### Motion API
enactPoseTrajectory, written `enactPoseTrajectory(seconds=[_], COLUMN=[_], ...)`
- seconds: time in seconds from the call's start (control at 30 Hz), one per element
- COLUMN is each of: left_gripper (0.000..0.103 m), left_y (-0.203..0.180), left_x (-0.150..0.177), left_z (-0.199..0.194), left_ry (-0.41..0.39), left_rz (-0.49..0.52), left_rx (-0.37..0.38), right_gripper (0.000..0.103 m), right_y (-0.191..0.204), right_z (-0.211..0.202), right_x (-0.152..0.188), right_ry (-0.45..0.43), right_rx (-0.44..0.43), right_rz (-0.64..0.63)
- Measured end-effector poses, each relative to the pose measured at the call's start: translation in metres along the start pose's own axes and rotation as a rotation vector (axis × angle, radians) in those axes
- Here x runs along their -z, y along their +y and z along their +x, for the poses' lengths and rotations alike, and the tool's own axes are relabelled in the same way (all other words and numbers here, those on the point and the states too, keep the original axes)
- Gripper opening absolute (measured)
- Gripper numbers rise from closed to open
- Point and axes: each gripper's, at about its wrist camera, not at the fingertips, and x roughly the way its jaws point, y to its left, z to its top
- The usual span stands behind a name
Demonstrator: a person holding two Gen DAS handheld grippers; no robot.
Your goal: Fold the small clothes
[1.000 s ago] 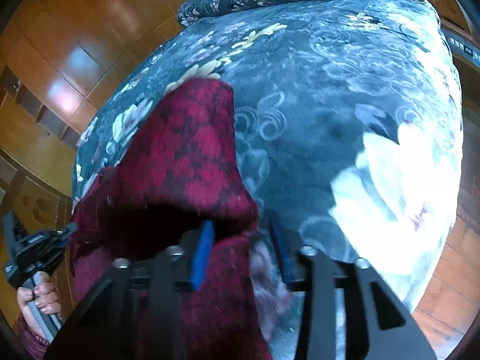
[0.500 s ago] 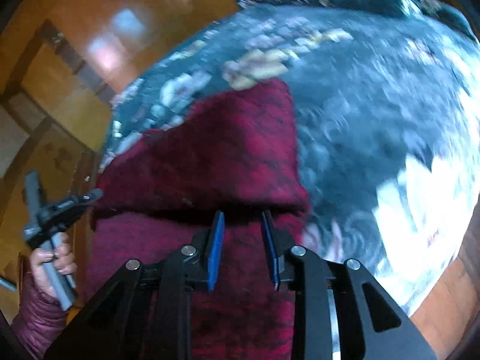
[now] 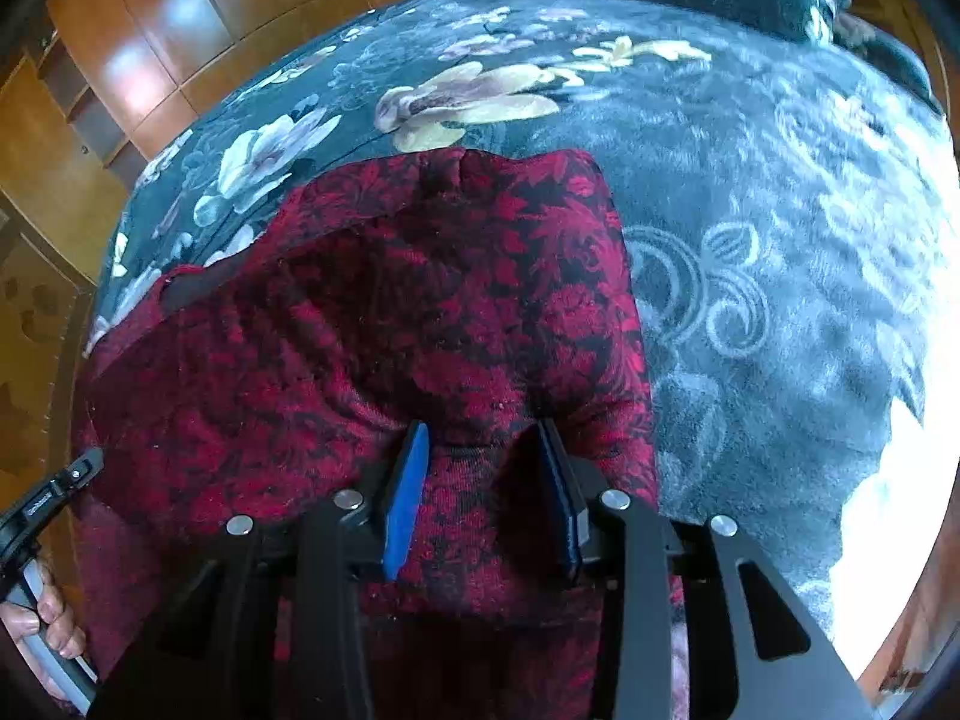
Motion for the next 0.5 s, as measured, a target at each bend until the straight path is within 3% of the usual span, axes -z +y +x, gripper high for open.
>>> enactPoseTrajectory(seconds=[0.1, 0.17, 0.2, 0.27, 0.4, 0.43, 0.5], left_gripper=[0.007, 0.007, 0.012, 0.013, 0.014, 0.017, 0.049], left_y=[0.002, 0.013, 0.019, 0.032, 0.08, 0.091, 0.131], left_x=[0.003, 0.004, 0.005, 0.009, 0.026, 0.03, 0.047], left_z=[-0.006, -0.017, -0.023, -0.035, -0.06, -0.064, -0.072], left_ry=[-0.018, -0.016, -0.018, -0.027, -0.055, -0.061, -0.073], left_rz=[-0.001, -0.048, -0.074, -0.117, -0.258, -0.288, -0.406], left_rx=[0.005, 0.056, 0.076, 0.079, 0.119, 0.129, 0.144], right_gripper=[0.038, 0.038, 0.039, 0.041, 0.066, 0.068, 0.074], right_y=[0.008, 0.01, 0.011, 0.013, 0.027, 0.032, 0.044], right_z=[0.0, 0.0, -0.001, -0.003, -0.028, -0.034, -0.048], right_x=[0.006, 0.008, 0.008, 0.006, 0.008, 0.011, 0.021], right_ry=[-0.033, -0.044, -0.042, -0.029, -0.072, -0.09, -0.124], right_rx=[0.047, 0.056, 0.053, 0.054, 0.091, 0.086, 0.065], right_rz=[-0.067, -0.078, -0.076, -0.081, -0.104, -0.111, -0.132])
